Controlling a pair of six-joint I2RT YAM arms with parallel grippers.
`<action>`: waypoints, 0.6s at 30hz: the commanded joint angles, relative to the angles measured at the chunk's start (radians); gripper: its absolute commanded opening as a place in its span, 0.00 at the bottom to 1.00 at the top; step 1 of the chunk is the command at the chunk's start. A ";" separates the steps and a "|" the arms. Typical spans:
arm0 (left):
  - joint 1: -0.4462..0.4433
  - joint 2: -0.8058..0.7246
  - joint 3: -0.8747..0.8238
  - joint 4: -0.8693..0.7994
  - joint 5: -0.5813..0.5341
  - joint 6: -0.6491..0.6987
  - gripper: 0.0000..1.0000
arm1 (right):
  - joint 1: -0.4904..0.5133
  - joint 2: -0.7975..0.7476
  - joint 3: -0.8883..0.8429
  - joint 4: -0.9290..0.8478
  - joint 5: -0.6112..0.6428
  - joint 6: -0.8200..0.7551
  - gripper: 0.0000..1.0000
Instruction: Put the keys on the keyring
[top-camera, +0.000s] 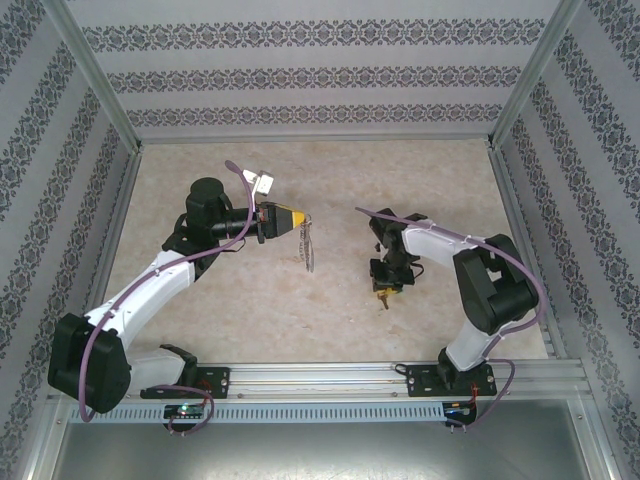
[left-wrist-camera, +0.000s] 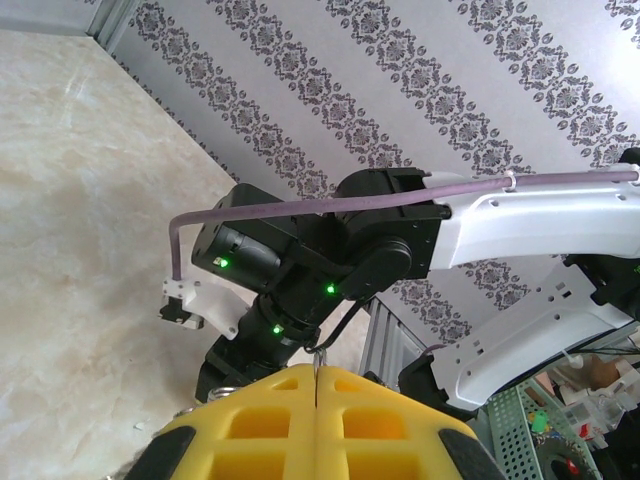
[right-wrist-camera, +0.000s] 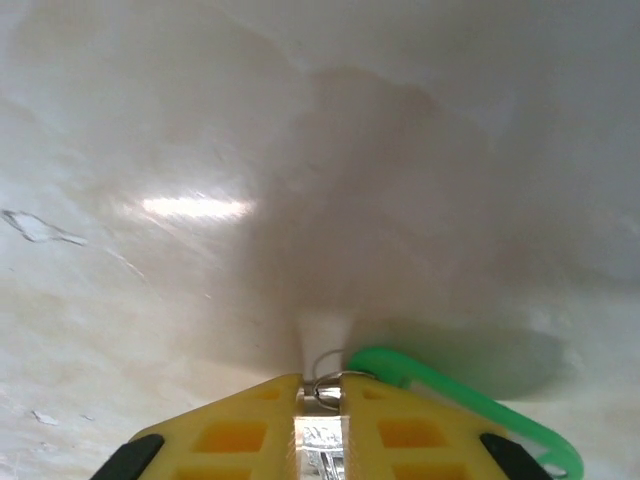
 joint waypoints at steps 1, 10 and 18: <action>0.015 0.007 0.010 0.075 0.023 -0.005 0.00 | 0.024 0.031 0.043 0.008 0.035 -0.013 0.14; 0.035 0.001 0.001 0.073 0.040 -0.013 0.00 | 0.112 0.015 0.125 -0.008 0.049 -0.038 0.09; 0.047 -0.002 -0.006 0.080 0.045 -0.020 0.00 | 0.124 -0.031 0.101 -0.089 0.130 -0.078 0.28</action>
